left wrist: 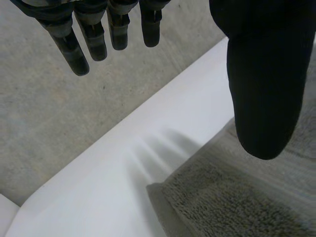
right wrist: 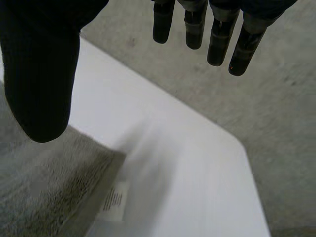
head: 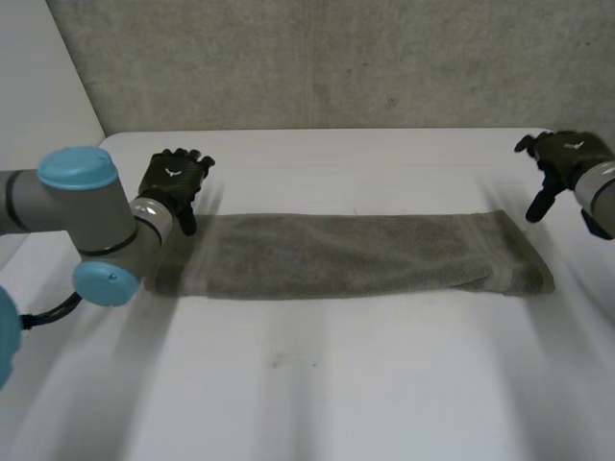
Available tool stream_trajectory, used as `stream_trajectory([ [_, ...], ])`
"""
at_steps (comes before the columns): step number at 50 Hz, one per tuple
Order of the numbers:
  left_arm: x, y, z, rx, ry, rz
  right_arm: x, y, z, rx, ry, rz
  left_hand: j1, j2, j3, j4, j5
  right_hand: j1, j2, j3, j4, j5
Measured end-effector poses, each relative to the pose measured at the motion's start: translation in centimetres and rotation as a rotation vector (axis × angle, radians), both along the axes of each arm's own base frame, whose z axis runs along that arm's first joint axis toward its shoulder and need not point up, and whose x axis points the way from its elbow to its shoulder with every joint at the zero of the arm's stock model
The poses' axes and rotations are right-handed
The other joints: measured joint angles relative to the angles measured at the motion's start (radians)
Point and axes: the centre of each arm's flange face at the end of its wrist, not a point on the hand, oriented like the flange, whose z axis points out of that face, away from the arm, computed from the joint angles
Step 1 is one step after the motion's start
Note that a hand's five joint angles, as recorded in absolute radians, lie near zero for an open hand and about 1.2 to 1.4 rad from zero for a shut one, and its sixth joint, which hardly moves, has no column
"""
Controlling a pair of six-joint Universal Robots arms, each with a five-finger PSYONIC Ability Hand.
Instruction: Fold the towel.
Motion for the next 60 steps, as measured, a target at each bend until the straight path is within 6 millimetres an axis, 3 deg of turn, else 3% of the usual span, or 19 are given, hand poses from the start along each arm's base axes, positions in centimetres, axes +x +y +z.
stream_trajectory([
  [4,0.6,1.7,1.4,0.013,0.015,0.005,-0.2,1.8,1.6,-0.017,-0.001,0.001,-0.008,-0.005,-0.004,-0.004,-0.002,0.000,0.000,0.000,0.000,0.000],
  [9,1.6,4.3,2.7,0.034,0.028,0.013,-0.4,4.3,1.6,0.017,0.006,0.025,-0.008,-0.006,-0.008,-0.007,-0.003,-0.002,0.000,0.000,0.000,0.000],
  [15,3.0,8.1,3.3,0.083,0.080,0.030,-1.4,7.0,-1.4,0.130,0.042,0.069,-0.008,-0.008,-0.008,-0.008,-0.003,-0.005,0.000,0.000,0.000,-0.001],
  [21,3.8,10.7,2.4,0.153,0.147,0.045,-2.0,8.1,-4.6,0.187,0.066,0.094,-0.008,-0.009,-0.008,-0.008,-0.003,0.057,0.017,0.022,0.016,0.015],
  [27,4.1,12.2,1.6,0.210,0.194,0.057,-2.2,7.7,-7.1,0.174,0.072,0.095,-0.008,-0.009,-0.008,-0.008,-0.004,0.252,0.150,0.177,0.153,0.131],
  [35,4.3,12.7,1.1,0.232,0.204,0.065,-2.3,6.4,-9.3,0.159,0.084,0.088,-0.008,-0.009,-0.008,-0.008,-0.004,0.342,0.232,0.256,0.237,0.206],
  [37,4.3,12.6,1.0,0.226,0.205,0.065,-2.4,5.9,-9.8,0.154,0.090,0.086,-0.008,-0.009,-0.008,-0.008,-0.004,0.741,0.615,0.612,0.589,0.535],
  [38,4.3,12.6,1.0,0.226,0.205,0.065,-2.4,5.9,-9.8,0.154,0.090,0.086,-0.008,-0.009,-0.008,-0.008,-0.004,0.741,0.615,0.612,0.589,0.535],
  [39,4.3,12.5,1.0,0.221,0.206,0.065,-2.6,5.6,-10.0,0.150,0.092,0.082,-0.008,-0.009,-0.008,-0.008,-0.004,0.983,0.821,0.831,0.809,0.754],
  [45,4.3,12.5,1.0,0.216,0.207,0.064,-3.2,4.7,-10.0,0.118,0.096,0.060,-0.008,-0.009,-0.008,-0.008,-0.004,1.132,0.949,0.964,0.949,0.891],
  [51,4.4,12.7,0.9,0.221,0.206,0.064,-5.3,3.2,-9.1,0.067,0.110,-0.013,-0.008,-0.009,-0.008,-0.008,-0.004,1.141,0.949,0.964,0.953,0.898],
  [60,4.4,13.0,0.5,0.234,0.203,0.065,-12.0,0.4,-6.8,0.024,0.214,-0.160,-0.008,-0.009,-0.008,-0.008,-0.004,1.149,0.949,0.964,0.953,0.899],
])
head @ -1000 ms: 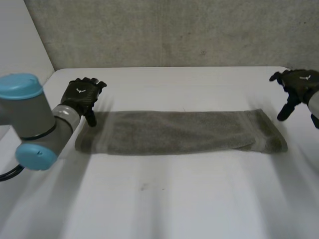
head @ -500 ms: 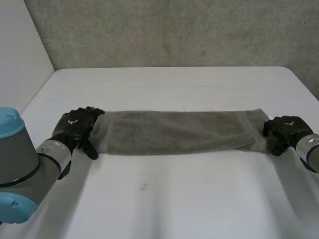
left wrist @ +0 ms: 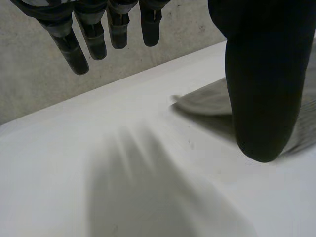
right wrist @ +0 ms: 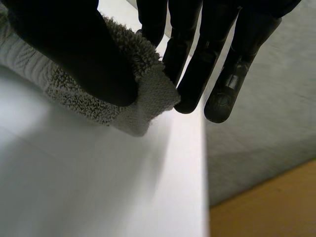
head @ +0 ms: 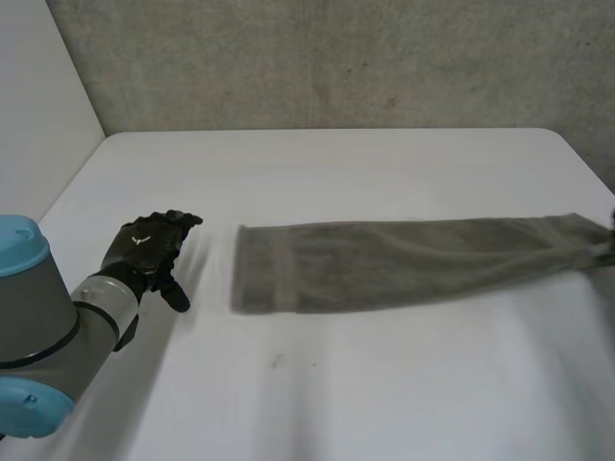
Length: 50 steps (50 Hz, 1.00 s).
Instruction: Fold the towel.
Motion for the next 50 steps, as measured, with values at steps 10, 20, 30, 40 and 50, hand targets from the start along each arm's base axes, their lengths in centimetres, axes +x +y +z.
stream_trajectory([
  [10,0.1,0.1,0.2,-0.007,0.002,0.000,4.6,-1.2,6.1,-0.148,0.068,0.076,0.000,0.000,0.000,0.000,0.000,0.005,0.000,0.006,0.001,0.000],
  [20,0.1,0.1,0.5,-0.041,0.011,0.003,23.7,5.7,8.2,-0.261,-0.006,0.518,0.000,0.000,0.000,-0.001,0.000,0.007,0.005,0.009,0.002,0.000],
  [30,0.0,0.2,0.4,-0.053,0.013,0.001,35.2,16.9,0.7,-0.112,-0.016,0.881,0.000,0.000,0.000,-0.001,0.000,0.009,0.005,0.009,0.004,0.000],
  [40,-0.6,-0.1,1.0,-0.079,0.022,-0.016,35.2,18.3,0.5,-0.036,-0.105,0.874,0.000,-0.001,0.000,0.000,0.000,-0.900,-0.819,-0.820,-0.829,-0.755],
  [50,-4.1,-0.9,2.6,-0.177,0.062,-0.106,27.3,13.4,4.4,0.009,-0.288,0.603,0.000,-0.001,0.000,-0.001,0.000,-1.153,-0.950,-0.964,-0.956,-0.903],
])
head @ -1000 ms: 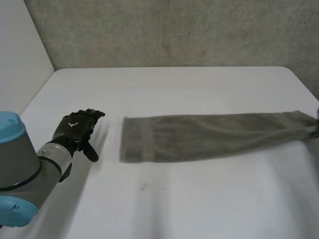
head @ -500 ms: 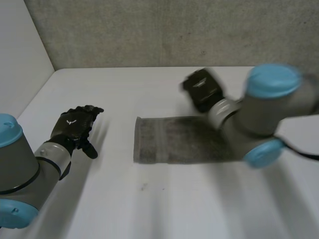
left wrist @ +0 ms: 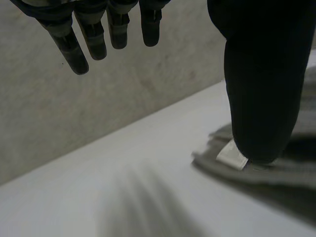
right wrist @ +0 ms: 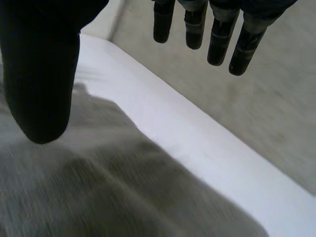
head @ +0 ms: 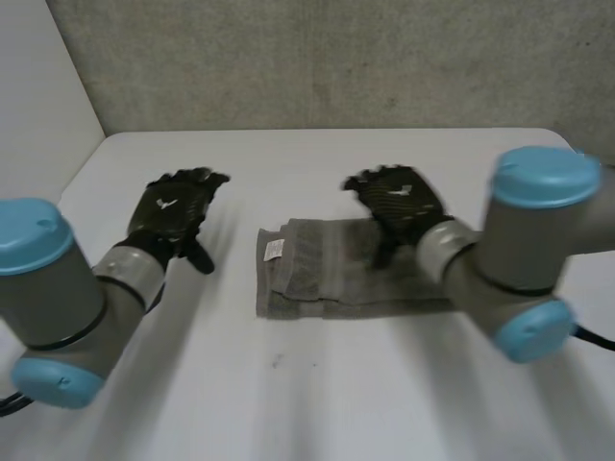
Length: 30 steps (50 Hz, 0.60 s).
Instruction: Fold the towel.
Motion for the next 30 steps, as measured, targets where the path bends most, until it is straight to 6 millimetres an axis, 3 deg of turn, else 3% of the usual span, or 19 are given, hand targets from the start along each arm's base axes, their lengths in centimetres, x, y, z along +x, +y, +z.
stream_trajectory([
  [3,-2.1,0.2,0.3,-0.024,0.011,-0.053,-3.4,-0.8,-0.7,0.064,0.015,-0.085,0.000,0.000,0.000,0.000,0.000,0.000,0.000,0.000,0.000,0.000],
  [4,-2.1,0.2,0.3,-0.024,0.011,-0.053,-3.4,-0.8,-0.7,0.064,0.015,-0.085,0.000,0.000,0.000,0.000,0.000,0.000,0.000,0.000,0.000,0.000],
  [7,-4.6,0.7,0.2,-0.043,0.020,-0.118,-6.5,-1.1,-2.3,0.134,0.045,-0.153,0.000,0.000,0.000,0.000,0.000,0.000,0.000,0.000,0.000,0.000],
  [11,-6.6,1.3,0.0,-0.052,0.023,-0.163,-8.8,-1.1,-4.1,0.184,0.074,-0.187,0.000,0.000,0.000,0.000,0.000,0.000,0.000,0.000,0.000,0.000],
  [13,-7.0,1.4,-0.1,-0.052,0.024,-0.174,-9.3,-1.1,-4.6,0.194,0.082,-0.193,0.000,0.000,0.000,0.000,0.000,0.006,0.002,0.003,0.001,0.000],
  [16,-7.7,1.8,-0.4,-0.049,0.022,-0.188,-10.3,-1.3,-5.8,0.204,0.093,-0.204,0.000,0.000,0.000,0.000,0.000,0.323,0.202,0.227,0.206,0.188],
  [18,-7.7,2.0,-0.6,-0.043,0.019,-0.188,-10.7,-1.6,-6.6,0.207,0.098,-0.210,0.000,0.000,0.000,0.000,0.000,0.624,0.492,0.503,0.481,0.449],
  [19,-7.7,2.0,-0.6,-0.043,0.019,-0.188,-10.7,-1.6,-6.6,0.207,0.098,-0.210,0.000,0.000,0.000,0.000,0.000,0.624,0.492,0.503,0.481,0.449],
  [20,-7.6,2.2,-0.7,-0.037,0.015,-0.181,-10.9,-1.9,-7.2,0.207,0.099,-0.214,0.000,0.000,0.000,0.000,0.000,0.906,0.795,0.811,0.777,0.731],
  [21,-7.5,2.2,-0.7,-0.035,0.014,-0.178,-10.9,-2.0,-7.3,0.205,0.099,-0.214,0.000,0.000,0.000,0.000,0.000,0.971,0.854,0.872,0.852,0.802],
  [25,-6.8,2.6,-0.6,-0.028,0.010,-0.160,-10.8,-2.8,-7.1,0.173,0.086,-0.221,0.000,0.000,0.000,0.000,0.000,1.062,0.936,0.970,0.952,0.890],
  [30,-5.5,3.1,0.0,-0.024,0.007,-0.130,-9.9,-4.4,-4.8,0.071,0.049,-0.216,0.000,0.000,0.000,0.000,0.000,1.119,0.959,0.973,0.956,0.901],
])
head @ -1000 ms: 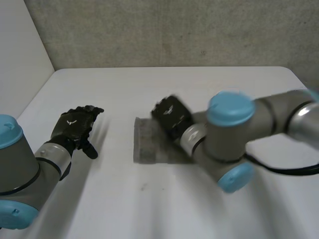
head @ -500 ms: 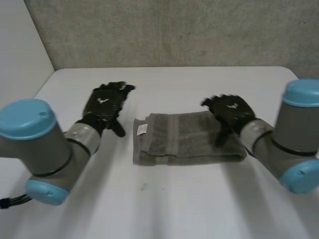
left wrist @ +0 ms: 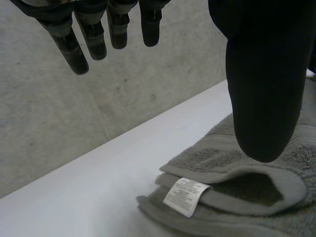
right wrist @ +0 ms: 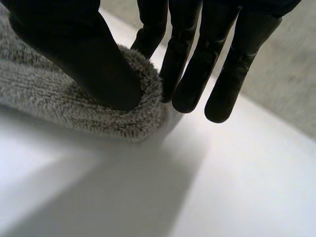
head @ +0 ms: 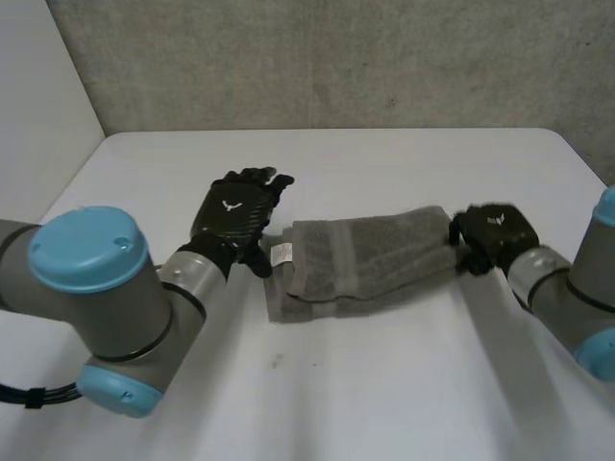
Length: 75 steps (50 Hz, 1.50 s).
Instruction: Fold the towel.
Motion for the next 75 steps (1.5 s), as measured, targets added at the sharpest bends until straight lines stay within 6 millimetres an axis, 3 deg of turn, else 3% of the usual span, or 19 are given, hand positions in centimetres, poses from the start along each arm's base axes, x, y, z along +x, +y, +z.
stream_trajectory([
  [3,1.0,0.2,0.4,0.001,-0.001,0.022,1.9,-0.4,2.0,-0.064,-0.030,0.038,0.000,0.000,0.000,0.000,0.000,0.008,0.000,0.000,0.000,0.005],
  [4,1.8,0.4,0.6,0.003,-0.002,0.038,3.9,-0.1,3.4,-0.102,-0.063,0.088,0.000,0.000,0.000,0.000,0.000,0.012,0.000,0.001,0.000,0.009],
  [11,4.5,0.9,1.3,0.002,-0.003,0.109,11.9,3.4,5.2,-0.116,-0.135,0.311,0.000,0.000,0.000,0.000,0.000,0.013,0.000,0.001,0.001,0.014],
  [13,5.2,0.9,1.4,0.003,-0.004,0.132,13.0,4.1,5.1,-0.108,-0.140,0.348,0.000,0.000,0.000,0.000,0.000,0.013,0.000,0.001,0.001,0.014],
  [15,6.2,1.0,1.5,0.003,-0.004,0.163,16.4,7.0,3.5,-0.044,-0.133,0.473,0.000,0.000,0.000,0.000,0.000,0.014,0.000,0.001,0.001,0.015],
  [21,7.5,1.1,1.5,0.004,-0.004,0.200,18.8,10.2,0.2,0.062,-0.095,0.588,0.000,0.000,0.000,0.000,0.000,0.018,0.000,0.001,0.001,0.015],
  [24,7.7,1.0,1.6,-0.001,-0.001,0.206,19.0,10.4,0.1,0.071,-0.096,0.596,0.000,0.000,0.000,0.000,0.000,-0.139,-0.133,-0.135,-0.135,-0.113],
  [25,7.6,0.8,1.7,-0.008,0.003,0.207,18.9,10.3,0.9,0.064,-0.109,0.589,0.000,0.000,0.000,0.000,0.000,-0.339,-0.340,-0.337,-0.340,-0.293],
  [28,7.5,0.5,2.0,-0.022,0.011,0.207,18.6,10.1,2.3,0.046,-0.135,0.574,0.000,0.000,0.000,0.000,0.000,-0.339,-0.340,-0.337,-0.340,-0.293],
  [29,7.2,0.1,2.2,-0.034,0.018,0.204,18.3,9.9,3.3,0.037,-0.155,0.559,0.000,0.000,0.000,0.000,0.000,-1.061,-0.947,-0.951,-0.945,-0.882],
  [34,5.2,-1.2,2.9,-0.052,0.061,0.168,15.5,7.7,6.2,0.027,-0.232,0.438,0.000,0.000,0.000,0.000,0.000,-1.114,-0.958,-0.972,-0.957,-0.900],
  [39,2.6,-1.8,2.6,0.010,0.121,0.115,12.7,5.5,7.0,0.053,-0.289,0.301,0.000,0.000,0.000,0.000,0.000,-1.115,-0.958,-0.972,-0.957,-0.901],
  [49,-1.4,-1.9,-0.8,0.200,0.138,0.048,11.5,3.8,4.2,0.149,-0.284,0.201,0.000,0.000,0.000,0.000,0.000,-1.115,-0.958,-0.972,-0.957,-0.901],
  [51,-2.5,-2.1,-3.3,0.268,0.098,0.044,11.5,3.2,2.0,0.211,-0.254,0.183,0.000,0.000,0.000,0.000,0.000,-1.115,-0.958,-0.972,-0.957,-0.901],
  [61,-1.7,-2.0,-7.1,0.380,-0.016,0.128,11.9,1.8,-1.7,0.283,-0.211,0.180,0.000,0.000,0.000,0.000,0.000,-1.115,-0.958,-0.972,-0.957,-0.901],
  [66,-1.2,-1.7,-5.9,0.374,-0.015,0.139,11.9,1.3,-1.0,0.261,-0.217,0.187,-0.008,0.000,0.000,0.000,-0.001,-1.117,-0.958,-0.972,-0.957,-0.910],
  [73,-0.5,-1.0,1.8,0.244,0.087,0.127,11.1,1.1,6.4,0.105,-0.275,0.187,-0.008,0.000,0.000,0.000,-0.002,-1.118,-0.958,-0.972,-0.957,-0.911],
  [74,-0.5,-1.0,1.8,0.244,0.087,0.127,11.1,1.1,6.4,0.105,-0.275,0.187,-0.008,0.000,0.000,0.000,-0.002,-1.118,-0.958,-0.972,-0.957,-0.911],
  [75,-0.3,-0.8,3.6,0.209,0.115,0.124,10.5,1.3,8.8,0.054,-0.295,0.180,-0.008,0.000,0.000,0.000,-0.002,-1.118,-0.958,-0.972,-0.957,-0.911],
])
